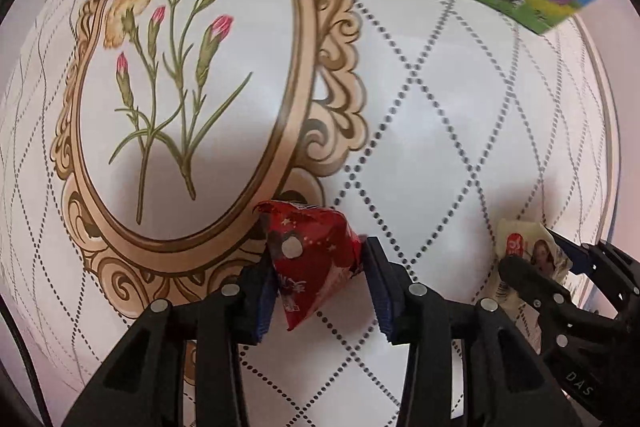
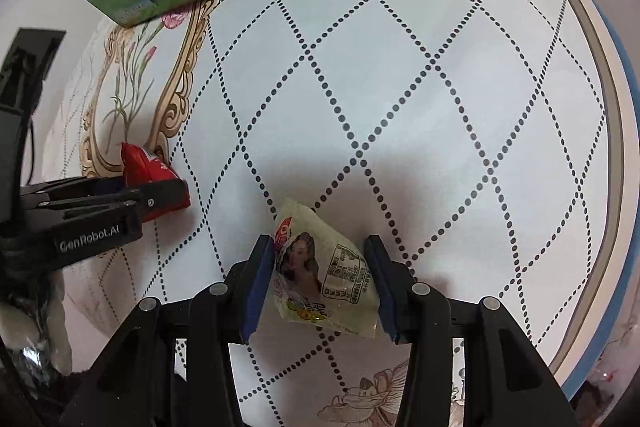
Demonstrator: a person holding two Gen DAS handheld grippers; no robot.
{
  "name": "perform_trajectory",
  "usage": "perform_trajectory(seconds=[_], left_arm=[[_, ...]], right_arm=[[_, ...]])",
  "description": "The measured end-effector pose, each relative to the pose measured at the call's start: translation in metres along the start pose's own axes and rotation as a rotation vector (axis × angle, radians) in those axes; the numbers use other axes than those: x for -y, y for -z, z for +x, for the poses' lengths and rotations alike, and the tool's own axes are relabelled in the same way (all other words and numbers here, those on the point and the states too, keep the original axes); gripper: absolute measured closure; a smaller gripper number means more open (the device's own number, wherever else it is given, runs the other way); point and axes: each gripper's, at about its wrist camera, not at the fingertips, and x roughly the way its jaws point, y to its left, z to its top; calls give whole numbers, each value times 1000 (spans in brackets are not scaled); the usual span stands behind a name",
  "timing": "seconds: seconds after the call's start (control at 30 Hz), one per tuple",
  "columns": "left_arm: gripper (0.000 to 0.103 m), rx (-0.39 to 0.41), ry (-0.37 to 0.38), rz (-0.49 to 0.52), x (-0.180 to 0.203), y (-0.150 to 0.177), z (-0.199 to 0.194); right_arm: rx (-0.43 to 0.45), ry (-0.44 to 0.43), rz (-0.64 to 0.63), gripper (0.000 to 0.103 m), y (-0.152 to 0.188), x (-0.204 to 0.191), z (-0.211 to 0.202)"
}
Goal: Organize snacks
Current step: 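Carry both packets into the box and open both tools to release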
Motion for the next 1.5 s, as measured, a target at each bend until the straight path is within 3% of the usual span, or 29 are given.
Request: perform_trajectory(seconds=[0.17, 0.4, 0.57, 0.73, 0.87, 1.03, 1.07, 1.1, 1.13, 1.17, 1.23, 1.4, 1.5], left_arm=[[66, 28, 41, 12, 15, 4, -25], [66, 152, 109, 30, 26, -31, -99], [66, 256, 131, 41, 6, -83, -157], [66, 316, 93, 23, -29, -132, -198], [66, 270, 43, -1, -56, -173, -193], [65, 161, -6, -42, -76, -214, -149], [65, 141, -5, -40, -77, -217, -141], [64, 114, -7, -44, -79, -219, -135], [61, 93, -18, -50, -81, -221, -129], [55, 80, -28, -55, -82, -221, -124], [15, 89, -44, -57, -85, -220, -121], [11, 110, -60, -66, -89, -216, -119], [11, 116, -74, -67, -88, -213, -120]], right_arm=[[41, -41, 12, 57, 0, -10, -15], [128, -131, 56, 57, -19, -13, -58], [244, -181, 65, 57, -60, -19, -105], [353, -193, 52, 57, -123, -26, -142], [376, -168, 55, 57, -174, -27, -143], [261, -139, 109, 56, -225, -14, -104], [242, -133, 128, 54, -229, -10, -96], [214, -133, 133, 40, -233, -7, -89], [182, -125, 144, 28, -236, -4, -82], [165, -112, 154, 8, -237, -2, -78], [152, -77, 164, 4, -239, 2, -75], [127, 83, 146, 3, -243, 3, -75], [126, 126, 147, 3, -243, 7, -74]])
